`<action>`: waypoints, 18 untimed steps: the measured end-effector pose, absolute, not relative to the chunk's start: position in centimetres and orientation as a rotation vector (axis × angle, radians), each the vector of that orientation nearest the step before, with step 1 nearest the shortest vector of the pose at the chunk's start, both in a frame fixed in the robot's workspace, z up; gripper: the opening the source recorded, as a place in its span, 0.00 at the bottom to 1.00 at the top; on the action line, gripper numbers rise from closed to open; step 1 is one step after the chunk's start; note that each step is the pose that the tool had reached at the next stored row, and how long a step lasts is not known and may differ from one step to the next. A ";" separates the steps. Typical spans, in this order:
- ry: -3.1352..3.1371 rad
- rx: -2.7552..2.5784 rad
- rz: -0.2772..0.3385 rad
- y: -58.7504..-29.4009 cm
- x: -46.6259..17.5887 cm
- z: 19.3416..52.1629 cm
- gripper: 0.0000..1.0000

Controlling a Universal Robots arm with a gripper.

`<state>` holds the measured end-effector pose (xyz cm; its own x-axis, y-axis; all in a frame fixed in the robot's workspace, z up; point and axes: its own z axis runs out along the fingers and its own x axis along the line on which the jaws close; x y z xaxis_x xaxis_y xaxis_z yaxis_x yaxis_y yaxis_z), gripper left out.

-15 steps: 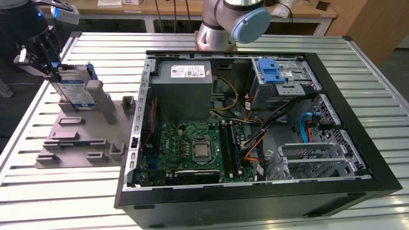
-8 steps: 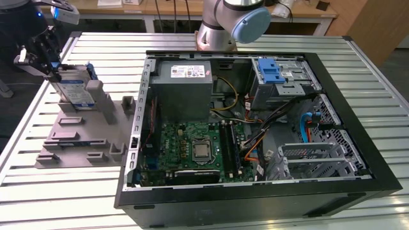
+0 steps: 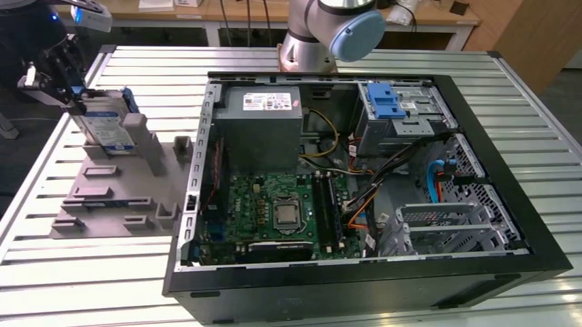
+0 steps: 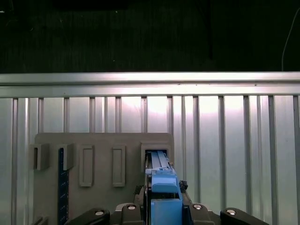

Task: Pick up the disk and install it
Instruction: 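Pick up the disk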

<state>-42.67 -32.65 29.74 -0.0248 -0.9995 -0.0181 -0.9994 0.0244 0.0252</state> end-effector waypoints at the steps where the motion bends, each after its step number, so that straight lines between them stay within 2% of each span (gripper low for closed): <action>1: -2.245 2.190 -0.048 -32.7 -42.7 29.9 0.36; 18: -2.245 2.191 -0.048 -32.6 -42.7 32.7 0.36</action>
<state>-42.66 -32.64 32.72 -0.0248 -0.9995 -0.0181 -0.9994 0.0243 0.0252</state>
